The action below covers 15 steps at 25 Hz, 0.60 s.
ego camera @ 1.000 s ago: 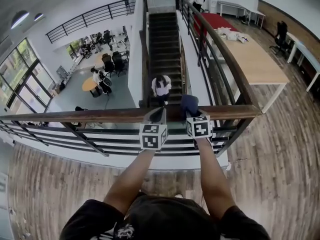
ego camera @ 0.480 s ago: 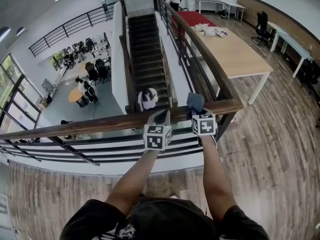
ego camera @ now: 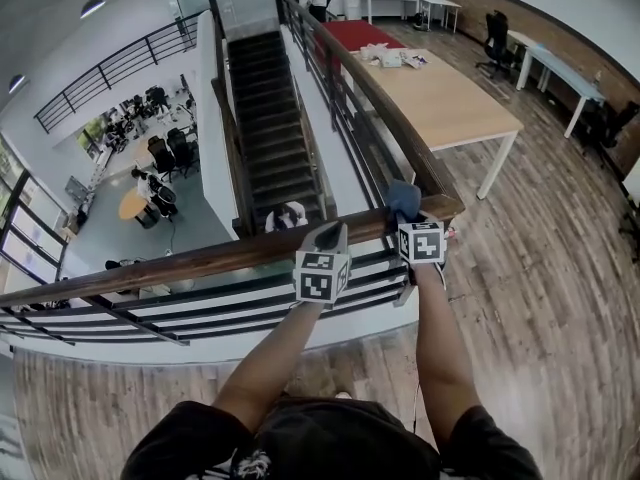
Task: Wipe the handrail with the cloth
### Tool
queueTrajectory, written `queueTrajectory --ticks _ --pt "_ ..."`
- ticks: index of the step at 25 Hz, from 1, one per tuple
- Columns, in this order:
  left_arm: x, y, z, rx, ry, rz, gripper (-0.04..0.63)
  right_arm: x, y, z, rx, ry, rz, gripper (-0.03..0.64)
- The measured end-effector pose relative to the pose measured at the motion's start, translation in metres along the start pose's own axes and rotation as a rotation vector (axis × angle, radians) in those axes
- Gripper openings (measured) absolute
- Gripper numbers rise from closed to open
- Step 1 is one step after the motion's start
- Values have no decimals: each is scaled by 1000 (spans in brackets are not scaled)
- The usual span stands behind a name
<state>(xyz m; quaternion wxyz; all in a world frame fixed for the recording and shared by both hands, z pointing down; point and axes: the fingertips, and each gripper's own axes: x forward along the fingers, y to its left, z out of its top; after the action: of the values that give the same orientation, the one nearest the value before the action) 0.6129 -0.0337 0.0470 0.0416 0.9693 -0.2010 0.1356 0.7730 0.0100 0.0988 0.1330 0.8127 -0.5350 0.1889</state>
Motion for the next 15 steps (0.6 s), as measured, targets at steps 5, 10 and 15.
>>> queueTrajectory --ticks 5,10,15 --pt "9 -7 -5 -1 6 -26 2 -2 -50 -2 4 7 -74 87" --pt "15 -11 -12 -7 21 -43 2 -3 -87 -6 22 26 -121 87" --pt "11 -8 -10 -5 21 -42 2 -4 -98 0 19 25 -135 87"
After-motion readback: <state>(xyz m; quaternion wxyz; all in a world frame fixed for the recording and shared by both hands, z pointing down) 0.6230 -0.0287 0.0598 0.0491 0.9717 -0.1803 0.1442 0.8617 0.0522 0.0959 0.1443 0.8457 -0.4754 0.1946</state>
